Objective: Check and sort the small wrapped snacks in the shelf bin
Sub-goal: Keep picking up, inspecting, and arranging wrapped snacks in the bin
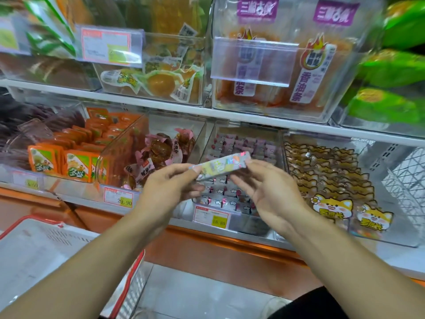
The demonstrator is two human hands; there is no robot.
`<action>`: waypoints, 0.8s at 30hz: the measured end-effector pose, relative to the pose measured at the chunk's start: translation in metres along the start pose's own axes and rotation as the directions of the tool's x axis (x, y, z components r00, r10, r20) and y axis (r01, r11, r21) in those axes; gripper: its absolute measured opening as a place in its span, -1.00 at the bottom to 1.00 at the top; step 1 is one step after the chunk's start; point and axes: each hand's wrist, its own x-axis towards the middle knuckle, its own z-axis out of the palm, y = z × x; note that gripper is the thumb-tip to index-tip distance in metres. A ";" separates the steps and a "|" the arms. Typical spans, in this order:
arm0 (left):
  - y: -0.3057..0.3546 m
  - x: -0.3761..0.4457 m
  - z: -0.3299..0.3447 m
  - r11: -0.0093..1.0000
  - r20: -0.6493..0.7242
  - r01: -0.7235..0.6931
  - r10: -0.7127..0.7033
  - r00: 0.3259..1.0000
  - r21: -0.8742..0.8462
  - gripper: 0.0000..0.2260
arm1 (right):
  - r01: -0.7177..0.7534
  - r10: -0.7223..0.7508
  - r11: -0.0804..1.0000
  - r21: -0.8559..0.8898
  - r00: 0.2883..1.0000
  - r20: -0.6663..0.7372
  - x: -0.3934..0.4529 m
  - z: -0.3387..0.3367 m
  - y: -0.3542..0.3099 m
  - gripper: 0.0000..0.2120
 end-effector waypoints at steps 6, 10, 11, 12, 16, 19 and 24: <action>-0.004 -0.005 -0.016 0.997 0.019 0.068 -0.067 0.998 -0.027 -0.81 | -0.260 0.264 0.964 -0.052 0.959 0.099 -0.001 -0.005 0.003 -0.68; -0.001 -0.007 -0.018 0.999 0.038 0.043 -0.042 0.998 -0.019 -0.67 | -0.280 0.297 0.951 -0.130 0.944 0.144 0.001 -0.007 0.007 -0.63; 0.000 -0.008 -0.019 0.999 0.051 0.035 -0.034 0.998 -0.014 -0.65 | -0.270 0.289 0.953 -0.140 0.946 0.144 0.003 -0.008 0.007 -0.64; 0.000 -0.008 -0.019 0.999 0.066 0.030 -0.029 0.997 -0.014 -0.65 | -0.260 0.282 0.953 -0.153 0.948 0.146 0.004 -0.009 0.007 -0.68; 0.001 -0.009 -0.017 0.985 0.120 0.095 -0.079 0.990 -0.141 -0.59 | -0.187 0.232 0.956 -0.225 0.953 0.193 0.006 -0.013 0.005 -0.80; 0.000 -0.010 -0.012 0.963 0.176 0.206 -0.175 0.969 -0.174 -0.68 | -0.025 0.114 0.956 -0.292 0.950 0.291 0.003 -0.014 0.004 -0.72; 0.000 -0.010 -0.010 0.958 0.163 0.196 -0.164 0.973 -0.210 -0.77 | 0.295 -0.078 0.796 -0.528 0.916 0.394 0.002 -0.016 0.005 -0.59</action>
